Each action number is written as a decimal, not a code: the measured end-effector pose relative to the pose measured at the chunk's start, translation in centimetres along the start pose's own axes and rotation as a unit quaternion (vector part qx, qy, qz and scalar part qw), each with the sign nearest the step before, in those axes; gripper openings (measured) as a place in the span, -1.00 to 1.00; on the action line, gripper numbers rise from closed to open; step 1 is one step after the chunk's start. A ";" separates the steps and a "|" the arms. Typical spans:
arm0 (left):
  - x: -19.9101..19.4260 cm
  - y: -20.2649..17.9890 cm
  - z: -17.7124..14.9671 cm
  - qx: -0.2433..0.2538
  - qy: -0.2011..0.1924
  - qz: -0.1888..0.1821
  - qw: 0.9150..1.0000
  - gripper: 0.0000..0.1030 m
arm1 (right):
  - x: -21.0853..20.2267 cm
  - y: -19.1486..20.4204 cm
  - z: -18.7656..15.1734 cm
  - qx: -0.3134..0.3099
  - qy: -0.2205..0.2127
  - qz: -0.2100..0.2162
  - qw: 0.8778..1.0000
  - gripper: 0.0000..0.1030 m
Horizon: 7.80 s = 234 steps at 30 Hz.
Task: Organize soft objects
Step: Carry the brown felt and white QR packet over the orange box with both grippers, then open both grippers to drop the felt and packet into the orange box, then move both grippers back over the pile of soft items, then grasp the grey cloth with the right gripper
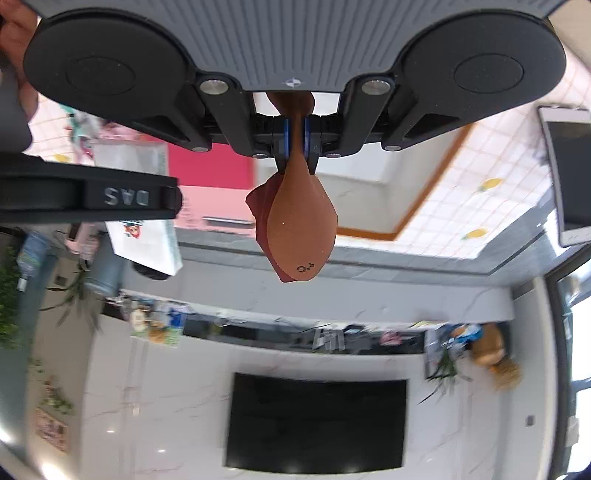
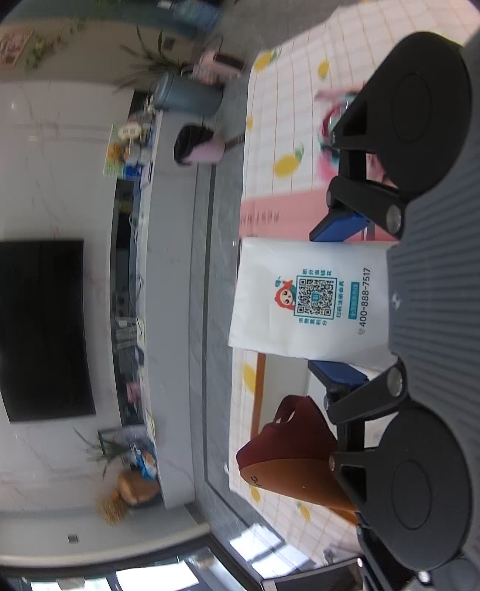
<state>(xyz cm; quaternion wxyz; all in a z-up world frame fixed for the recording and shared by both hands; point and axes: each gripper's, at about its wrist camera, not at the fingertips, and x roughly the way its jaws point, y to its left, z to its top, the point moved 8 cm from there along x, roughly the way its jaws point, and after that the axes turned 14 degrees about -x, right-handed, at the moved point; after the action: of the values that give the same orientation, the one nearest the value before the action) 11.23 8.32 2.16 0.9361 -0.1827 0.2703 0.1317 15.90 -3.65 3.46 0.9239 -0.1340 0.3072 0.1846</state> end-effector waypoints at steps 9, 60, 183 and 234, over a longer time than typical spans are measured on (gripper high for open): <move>2.1 7.9 1.0 -0.024 0.016 0.073 0.997 -0.86 | 3.2 6.8 0.2 -0.018 -0.003 0.075 0.997 0.29; 5.1 8.8 -5.1 0.085 0.106 0.104 0.985 0.70 | 13.7 12.2 -4.5 -0.130 0.093 0.070 0.985 0.28; 2.7 -11.6 -15.5 0.119 0.101 -0.113 0.981 0.75 | 13.3 -19.8 -18.4 -0.039 0.202 -0.015 0.978 -0.73; 2.1 -12.4 -17.3 0.155 0.098 -0.159 0.970 0.75 | 4.9 -24.0 -19.1 0.105 0.149 -0.020 0.983 -1.00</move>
<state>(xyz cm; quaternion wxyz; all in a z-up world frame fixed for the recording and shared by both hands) 9.34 -9.63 -9.26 0.9310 -0.0881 0.3449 -0.0810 19.82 -30.75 -11.20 0.8802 -0.0682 0.4564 0.1106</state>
